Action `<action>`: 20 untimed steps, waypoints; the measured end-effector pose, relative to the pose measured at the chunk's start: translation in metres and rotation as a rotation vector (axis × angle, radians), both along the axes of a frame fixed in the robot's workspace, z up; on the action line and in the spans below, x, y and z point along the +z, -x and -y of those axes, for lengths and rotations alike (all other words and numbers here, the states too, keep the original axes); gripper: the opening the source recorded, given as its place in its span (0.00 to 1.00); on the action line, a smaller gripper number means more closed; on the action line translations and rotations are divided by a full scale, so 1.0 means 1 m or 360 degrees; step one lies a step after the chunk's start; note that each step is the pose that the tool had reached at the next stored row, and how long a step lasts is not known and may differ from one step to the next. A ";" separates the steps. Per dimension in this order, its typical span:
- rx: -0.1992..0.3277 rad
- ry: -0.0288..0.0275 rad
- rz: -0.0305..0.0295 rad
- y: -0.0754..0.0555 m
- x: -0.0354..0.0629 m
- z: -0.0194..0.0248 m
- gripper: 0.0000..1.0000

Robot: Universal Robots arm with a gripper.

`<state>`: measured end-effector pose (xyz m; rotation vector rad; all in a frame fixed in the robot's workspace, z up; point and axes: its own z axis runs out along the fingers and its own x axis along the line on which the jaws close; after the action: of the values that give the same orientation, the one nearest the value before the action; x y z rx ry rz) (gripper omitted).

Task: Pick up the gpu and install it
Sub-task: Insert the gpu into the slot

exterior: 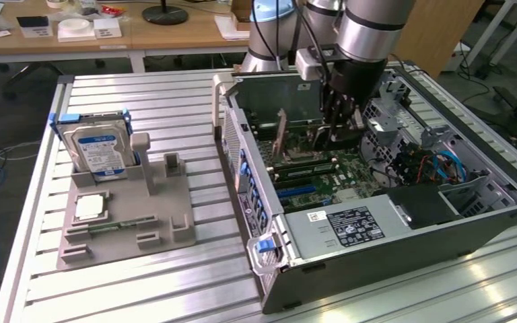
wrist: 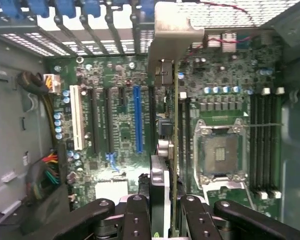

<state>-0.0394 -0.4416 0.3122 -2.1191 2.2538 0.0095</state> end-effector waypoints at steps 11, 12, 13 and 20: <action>0.0002 -0.00001 0.00001 0.012 -0.0104 0.0153 0.28; 0.0002 -0.00002 0.00001 0.012 -0.0110 0.0164 0.28; 0.0003 -0.00001 0.00002 0.013 -0.0117 0.0167 0.28; 0.0003 0.00000 0.00001 0.019 -0.0202 0.0240 0.28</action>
<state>-0.0584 -0.4656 0.2920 -2.1213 2.2516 0.0096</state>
